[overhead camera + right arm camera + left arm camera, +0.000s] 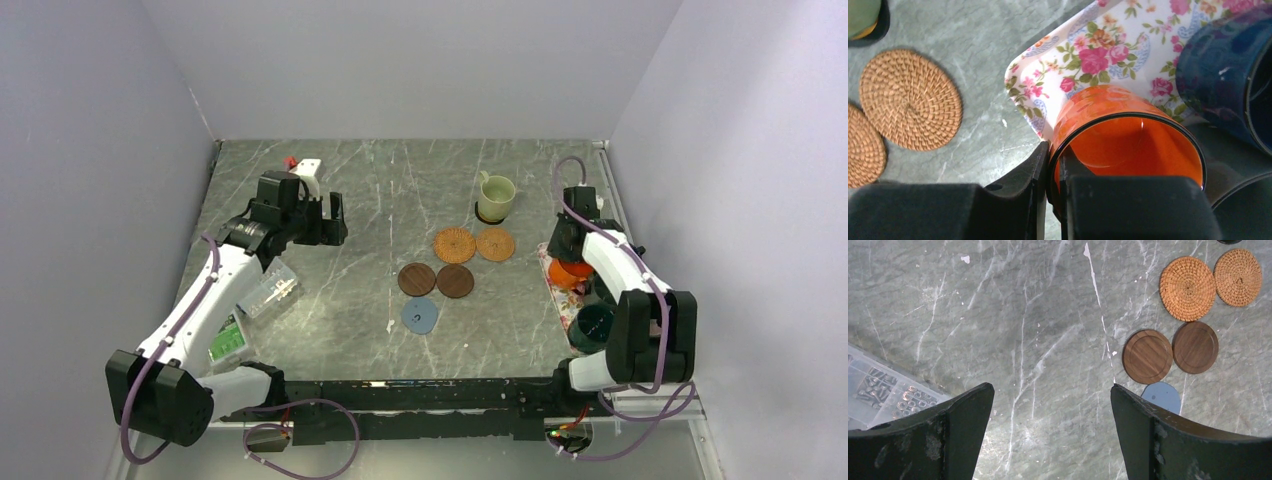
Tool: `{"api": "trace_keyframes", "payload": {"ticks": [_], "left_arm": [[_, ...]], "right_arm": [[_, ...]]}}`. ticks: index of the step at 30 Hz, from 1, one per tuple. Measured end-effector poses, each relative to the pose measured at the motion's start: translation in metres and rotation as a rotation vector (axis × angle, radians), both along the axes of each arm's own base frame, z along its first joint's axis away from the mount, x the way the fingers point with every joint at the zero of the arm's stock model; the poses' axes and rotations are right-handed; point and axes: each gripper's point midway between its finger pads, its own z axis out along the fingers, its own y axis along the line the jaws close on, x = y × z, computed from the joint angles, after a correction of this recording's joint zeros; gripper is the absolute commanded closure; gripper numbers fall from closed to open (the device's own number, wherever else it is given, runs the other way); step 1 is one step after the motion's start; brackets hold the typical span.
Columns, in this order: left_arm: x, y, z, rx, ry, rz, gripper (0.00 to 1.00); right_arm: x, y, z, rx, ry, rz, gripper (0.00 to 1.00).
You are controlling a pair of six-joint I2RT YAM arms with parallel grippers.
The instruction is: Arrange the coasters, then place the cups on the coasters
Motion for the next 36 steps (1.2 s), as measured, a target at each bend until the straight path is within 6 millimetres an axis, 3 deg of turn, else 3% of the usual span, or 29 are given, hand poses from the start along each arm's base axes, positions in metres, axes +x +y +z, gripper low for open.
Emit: {"api": "trace_keyframes", "payload": {"ticks": [12,17,20,25,36], "left_arm": [[0.0,-0.003,-0.005,-0.004,0.017,-0.01,0.07],[0.0,-0.003,-0.005,-0.005,0.019,-0.011,0.07],[0.0,-0.003,-0.006,-0.006,0.021,-0.013,0.07],[0.0,-0.004,-0.006,-0.007,0.021,-0.015,0.07],[0.0,-0.004,-0.005,-0.009,0.022,-0.017,0.07]], "right_arm": [[0.014,0.024,-0.003,-0.111,0.034,0.344,1.0],[0.016,0.029,-0.006,-0.113,0.037,0.395,0.54],[0.021,0.033,-0.002,-0.1,0.016,0.39,0.41],[0.028,0.037,0.015,-0.06,-0.059,0.276,0.34],[0.037,0.012,0.063,0.051,-0.283,-0.244,0.38]]}}
